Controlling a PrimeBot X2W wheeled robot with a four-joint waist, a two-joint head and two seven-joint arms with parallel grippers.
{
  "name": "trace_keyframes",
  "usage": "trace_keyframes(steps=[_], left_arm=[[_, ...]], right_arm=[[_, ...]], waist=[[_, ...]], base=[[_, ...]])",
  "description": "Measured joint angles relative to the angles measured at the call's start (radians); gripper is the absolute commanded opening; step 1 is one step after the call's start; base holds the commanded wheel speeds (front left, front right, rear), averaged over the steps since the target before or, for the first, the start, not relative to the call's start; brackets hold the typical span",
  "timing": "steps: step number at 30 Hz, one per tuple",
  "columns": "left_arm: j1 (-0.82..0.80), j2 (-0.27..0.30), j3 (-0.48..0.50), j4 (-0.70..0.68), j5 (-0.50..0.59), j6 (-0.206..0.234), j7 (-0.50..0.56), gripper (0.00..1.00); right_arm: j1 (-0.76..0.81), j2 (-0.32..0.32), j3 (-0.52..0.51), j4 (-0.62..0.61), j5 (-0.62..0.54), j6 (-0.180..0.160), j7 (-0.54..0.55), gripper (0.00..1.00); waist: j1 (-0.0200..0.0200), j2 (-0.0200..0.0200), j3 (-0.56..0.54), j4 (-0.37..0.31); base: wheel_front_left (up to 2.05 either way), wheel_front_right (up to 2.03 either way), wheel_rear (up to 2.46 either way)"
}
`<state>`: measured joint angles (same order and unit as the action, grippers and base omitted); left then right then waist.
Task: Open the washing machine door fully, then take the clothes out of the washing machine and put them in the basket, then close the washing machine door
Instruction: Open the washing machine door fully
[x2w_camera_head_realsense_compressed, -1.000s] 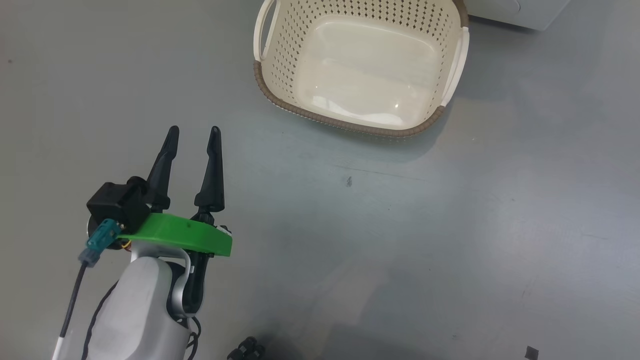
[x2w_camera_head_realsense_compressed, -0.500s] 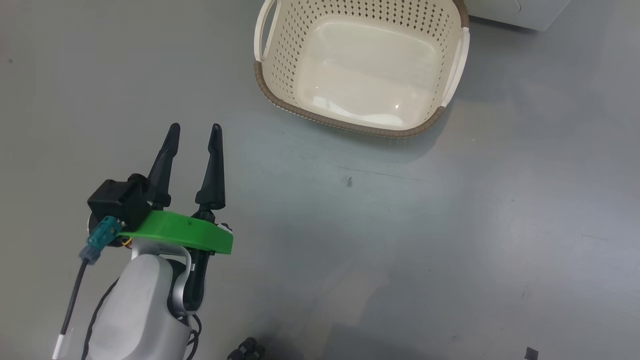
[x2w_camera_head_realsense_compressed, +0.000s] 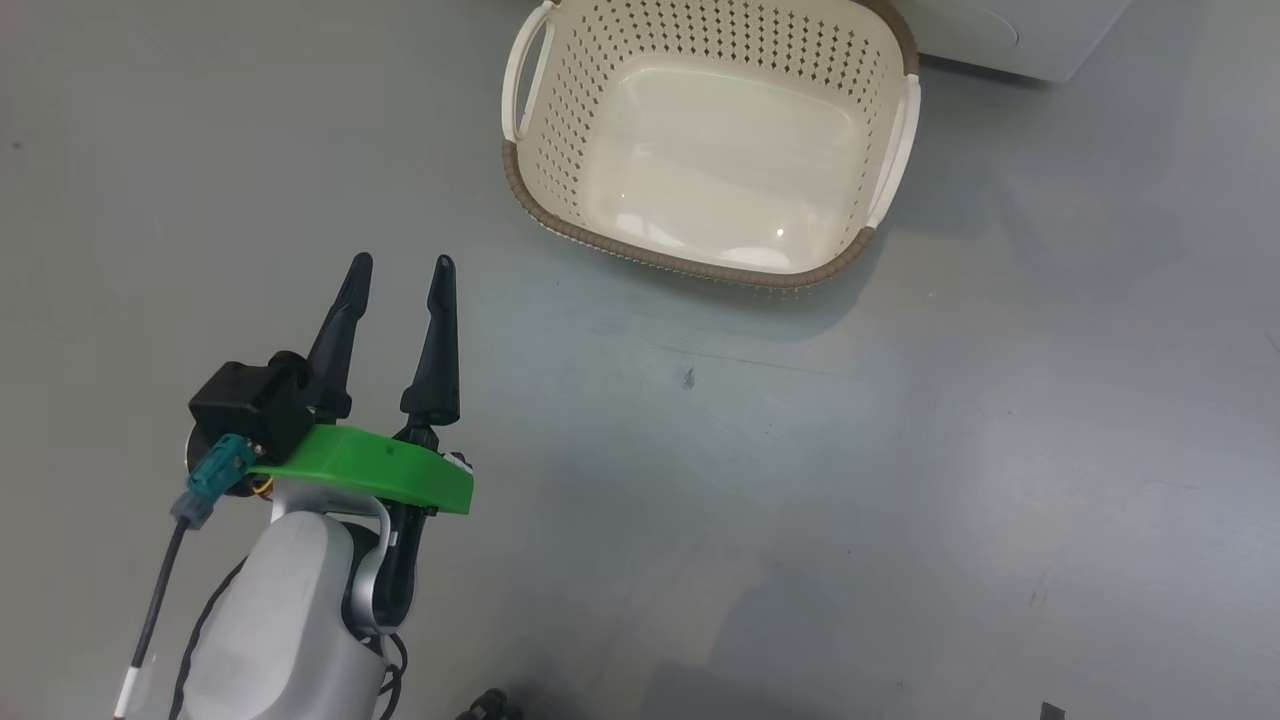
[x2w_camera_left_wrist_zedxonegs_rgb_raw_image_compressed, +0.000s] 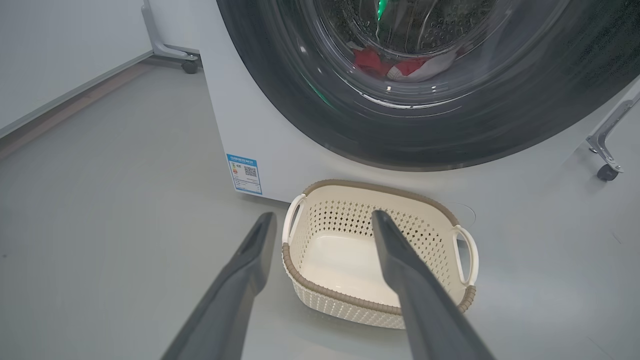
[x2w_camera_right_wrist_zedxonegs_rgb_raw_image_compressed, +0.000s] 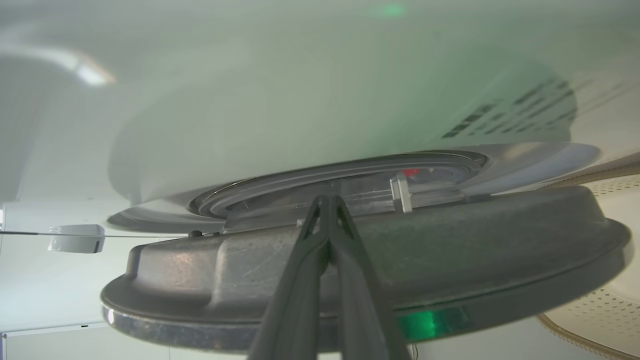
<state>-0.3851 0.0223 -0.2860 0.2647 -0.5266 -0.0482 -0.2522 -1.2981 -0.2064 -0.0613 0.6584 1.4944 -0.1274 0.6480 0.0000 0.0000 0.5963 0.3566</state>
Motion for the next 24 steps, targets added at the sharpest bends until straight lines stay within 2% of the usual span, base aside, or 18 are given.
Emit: trace_keyframes(steps=[24], left_arm=[[0.006, 0.000, 0.016, 0.019, 0.018, 0.001, 0.000, 1.00]], right_arm=[[0.115, 0.031, 0.023, 0.013, 0.019, 0.000, 0.070, 0.00]], waist=[[0.0000, 0.0000, -0.083, -0.025]], base=[[0.00, 0.00, 0.00]])
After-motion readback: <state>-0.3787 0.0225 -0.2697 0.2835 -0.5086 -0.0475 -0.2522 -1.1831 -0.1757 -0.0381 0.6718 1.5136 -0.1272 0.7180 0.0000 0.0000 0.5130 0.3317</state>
